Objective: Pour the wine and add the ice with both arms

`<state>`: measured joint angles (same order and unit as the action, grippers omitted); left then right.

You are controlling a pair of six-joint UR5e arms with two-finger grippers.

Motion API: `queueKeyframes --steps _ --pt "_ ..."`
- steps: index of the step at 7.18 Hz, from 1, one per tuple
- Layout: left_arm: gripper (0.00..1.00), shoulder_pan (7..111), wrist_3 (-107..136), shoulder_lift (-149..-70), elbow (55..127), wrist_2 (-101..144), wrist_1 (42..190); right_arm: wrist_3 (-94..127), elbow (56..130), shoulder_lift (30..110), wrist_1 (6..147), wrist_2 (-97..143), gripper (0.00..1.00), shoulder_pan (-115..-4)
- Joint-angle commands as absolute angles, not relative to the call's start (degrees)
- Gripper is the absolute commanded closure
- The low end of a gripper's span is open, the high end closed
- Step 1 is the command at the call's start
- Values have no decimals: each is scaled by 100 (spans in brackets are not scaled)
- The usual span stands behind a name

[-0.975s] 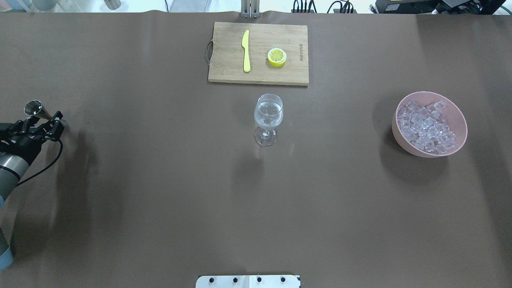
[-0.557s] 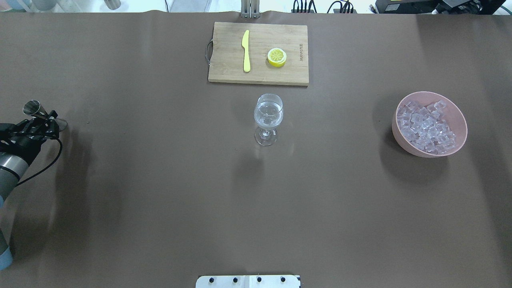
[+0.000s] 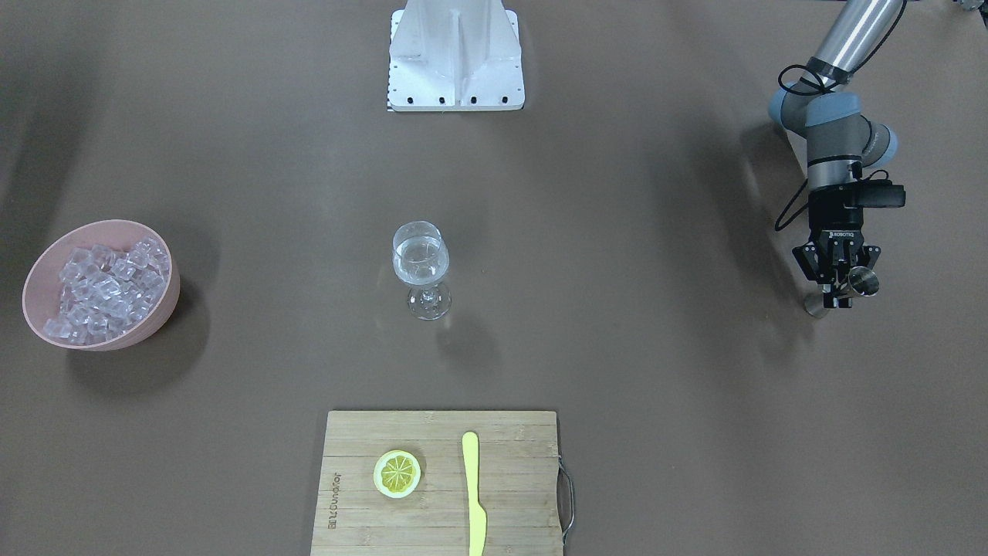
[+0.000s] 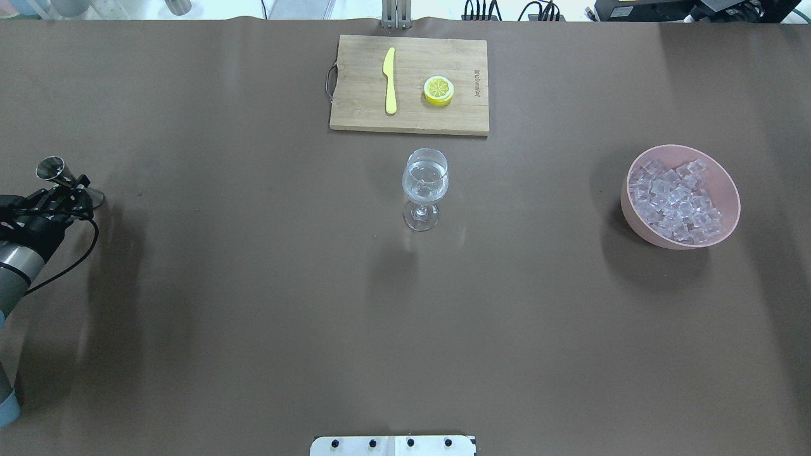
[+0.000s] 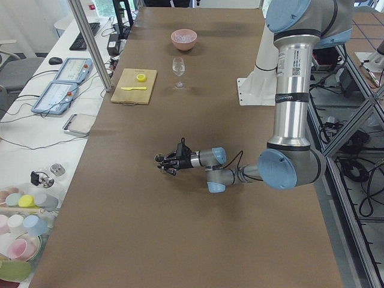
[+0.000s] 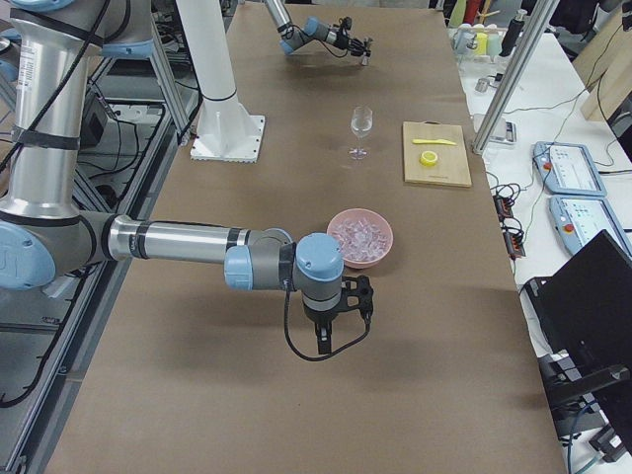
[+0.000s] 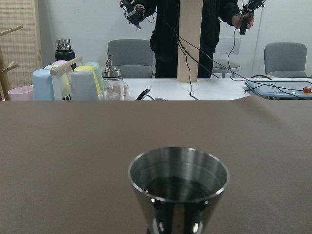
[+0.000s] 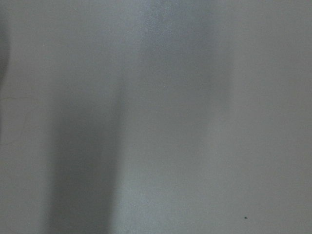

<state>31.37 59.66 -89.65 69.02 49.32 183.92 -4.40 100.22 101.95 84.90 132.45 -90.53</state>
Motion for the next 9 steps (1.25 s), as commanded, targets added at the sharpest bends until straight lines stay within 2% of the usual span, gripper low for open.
queueKeyframes --steps 1,4,6,7,9 --pt "100 3216 5654 -8965 7135 5035 18527 -439 10028 10195 8490 13245 0 -9053" --pt "100 3287 4740 -9070 7856 5264 18475 -439 10011 10195 8499 13245 0 -9053" --pt "100 3296 3546 -9509 8574 5273 18475 -439 10011 10195 8499 13254 0 -9053" --pt "100 3287 3377 -9492 8656 5578 18405 -439 10019 10204 8499 13271 0 -9053" --pt "100 3261 3366 -9641 9015 6271 17514 -439 10011 10213 8499 13368 0 -9053"
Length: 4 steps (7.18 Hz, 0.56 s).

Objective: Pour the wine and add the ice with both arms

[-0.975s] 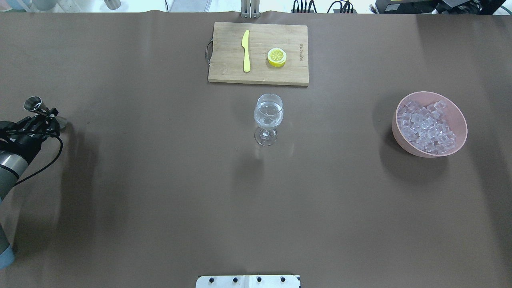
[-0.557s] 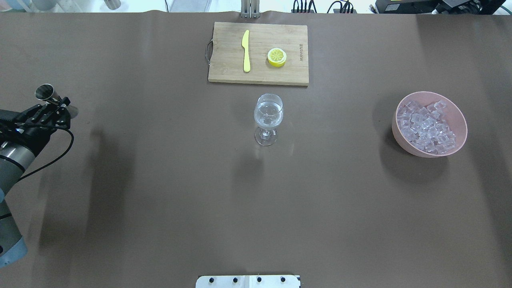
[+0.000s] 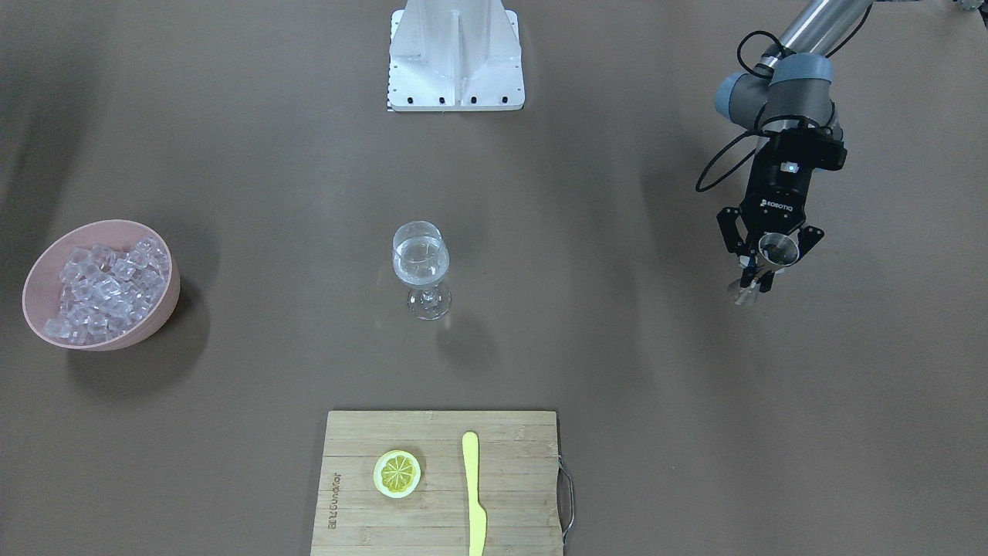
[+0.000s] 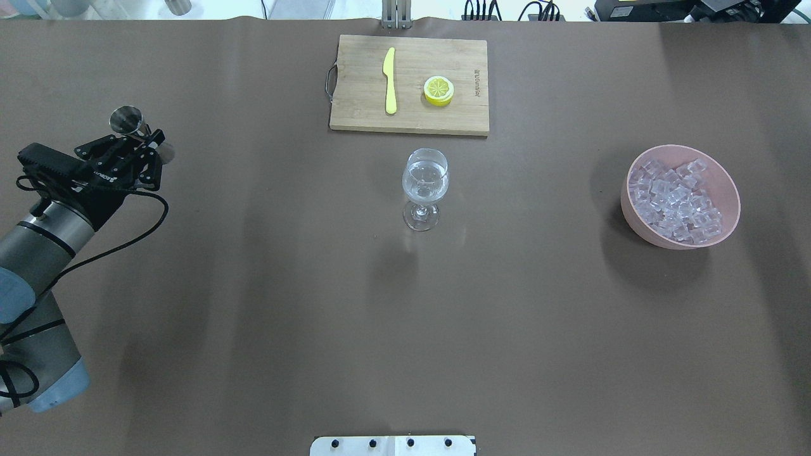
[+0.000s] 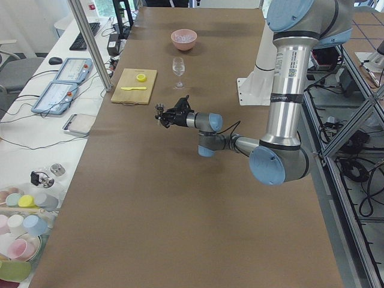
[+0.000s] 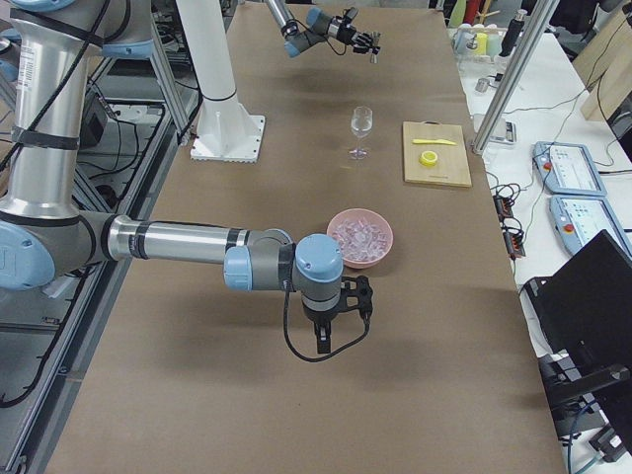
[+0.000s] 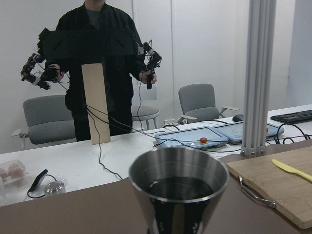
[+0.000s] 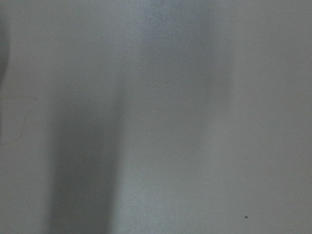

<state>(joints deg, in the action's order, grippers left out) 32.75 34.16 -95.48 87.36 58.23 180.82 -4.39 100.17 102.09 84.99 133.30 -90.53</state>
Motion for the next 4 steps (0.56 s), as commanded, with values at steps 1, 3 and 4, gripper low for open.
queueKeyframes --steps 1,3,4 --pt "100 3261 3358 -9694 9435 6867 16907 -439 10011 10222 8499 13368 0 -9053" --pt "100 3243 3209 -10184 9518 7616 16595 -439 10011 10257 8499 13377 0 -9053" --pt "100 3243 3008 -10430 9510 8099 16507 -439 10002 10266 8499 13368 0 -9061"
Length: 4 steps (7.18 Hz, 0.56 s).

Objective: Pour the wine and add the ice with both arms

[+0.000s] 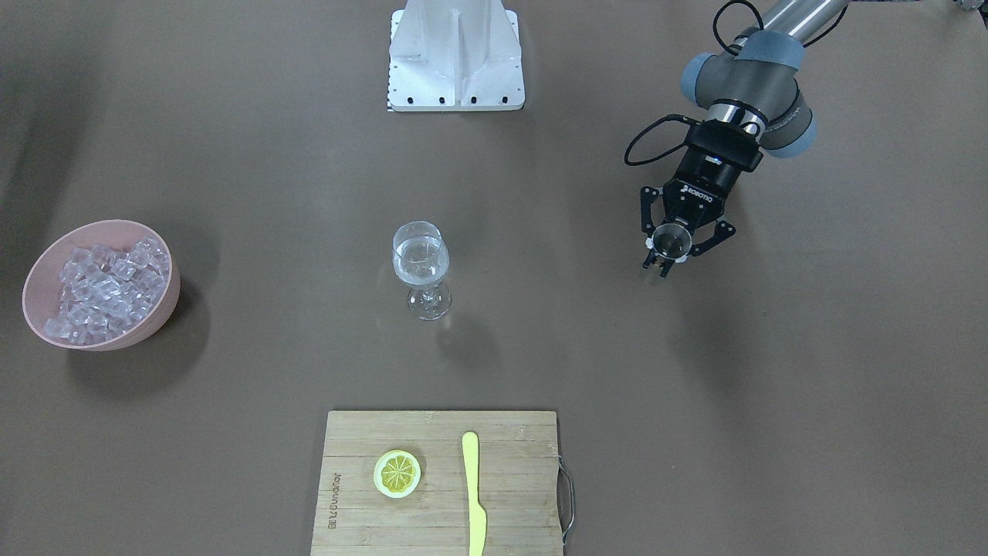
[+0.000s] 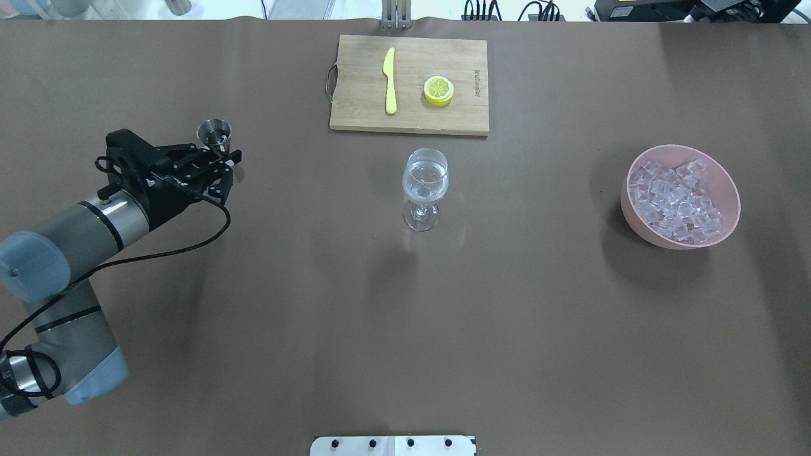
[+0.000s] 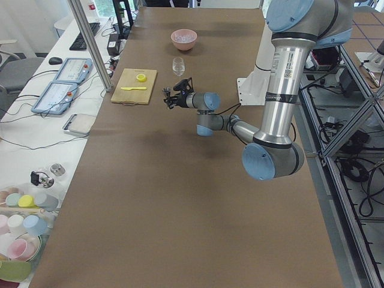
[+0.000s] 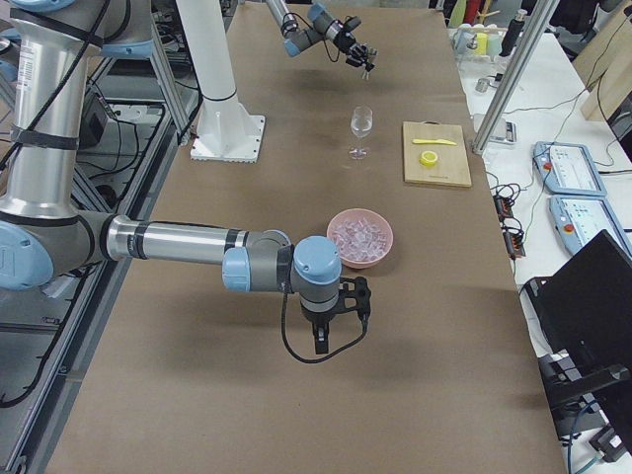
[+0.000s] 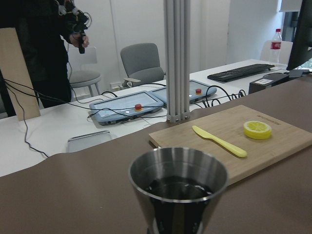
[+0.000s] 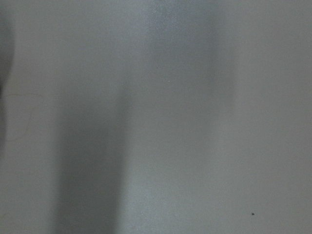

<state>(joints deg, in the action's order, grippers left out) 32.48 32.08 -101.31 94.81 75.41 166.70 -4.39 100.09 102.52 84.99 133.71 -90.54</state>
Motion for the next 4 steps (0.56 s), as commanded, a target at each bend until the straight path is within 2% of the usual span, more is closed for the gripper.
queueKeyframes --steps 1,4 --pt "100 3234 2962 -10581 9501 8495 16480 -439 10002 10266 8499 13359 0 -9062" --pt "100 3234 1952 -11073 9580 9368 15683 -439 9993 10318 8499 13351 0 -9088"
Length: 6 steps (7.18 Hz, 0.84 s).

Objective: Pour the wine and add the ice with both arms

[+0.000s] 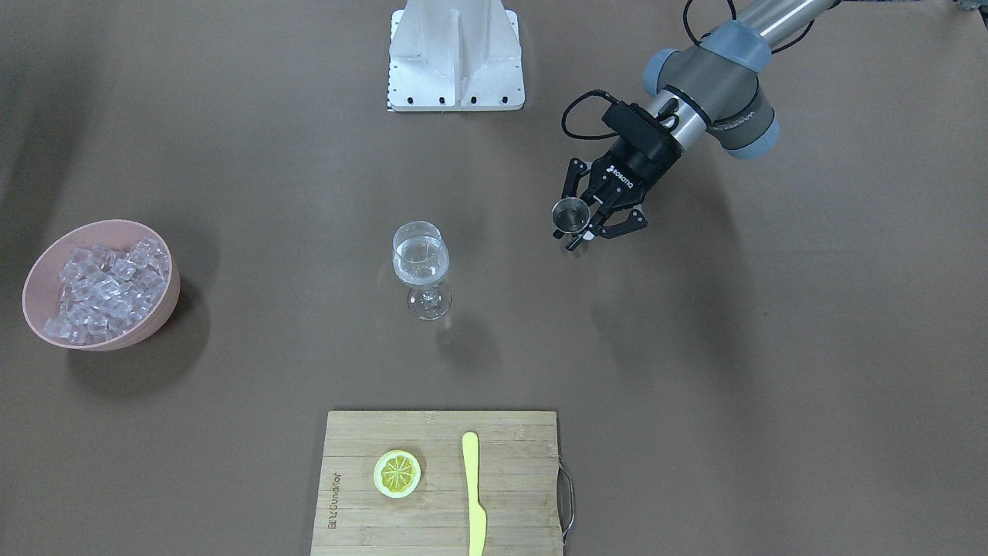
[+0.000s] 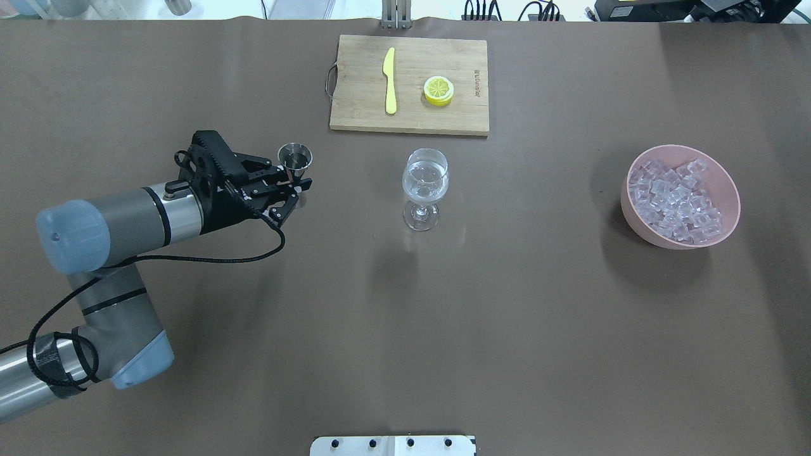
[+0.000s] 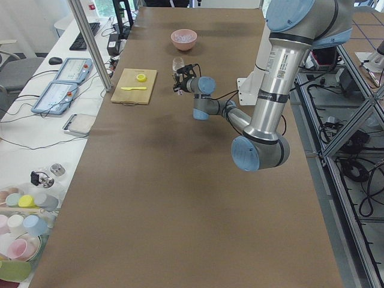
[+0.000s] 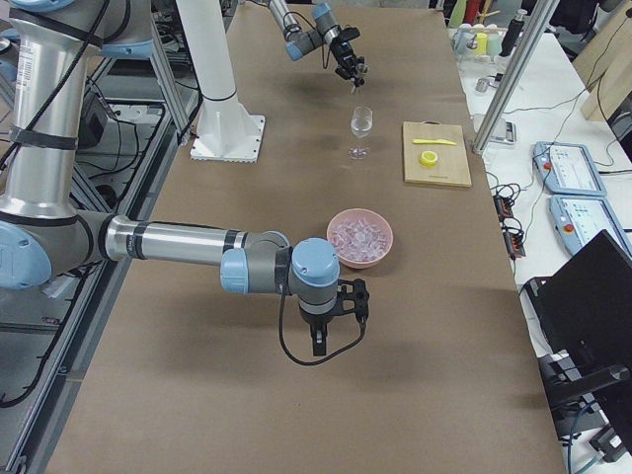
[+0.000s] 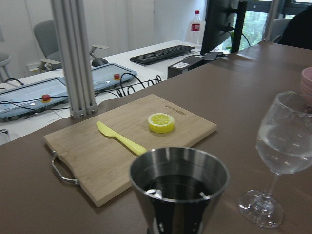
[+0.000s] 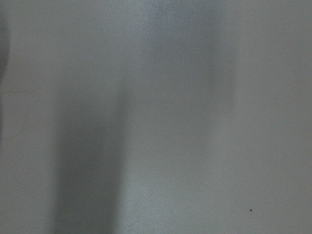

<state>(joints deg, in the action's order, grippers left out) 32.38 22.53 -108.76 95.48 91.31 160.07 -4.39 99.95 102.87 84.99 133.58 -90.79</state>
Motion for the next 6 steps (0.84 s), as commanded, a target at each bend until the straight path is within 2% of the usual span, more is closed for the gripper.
queueKeyframes --steps 1,3,6 --pt "100 3252 1855 -11379 9719 9717 15045 -439 9993 10327 8499 13351 0 -9088" --pt "100 3234 1496 -11793 10193 9712 13620 -439 9984 10327 8499 13342 0 -9114" --pt "100 3190 1450 -12434 10178 9694 12423 -439 9941 10327 8499 13333 0 -9149"
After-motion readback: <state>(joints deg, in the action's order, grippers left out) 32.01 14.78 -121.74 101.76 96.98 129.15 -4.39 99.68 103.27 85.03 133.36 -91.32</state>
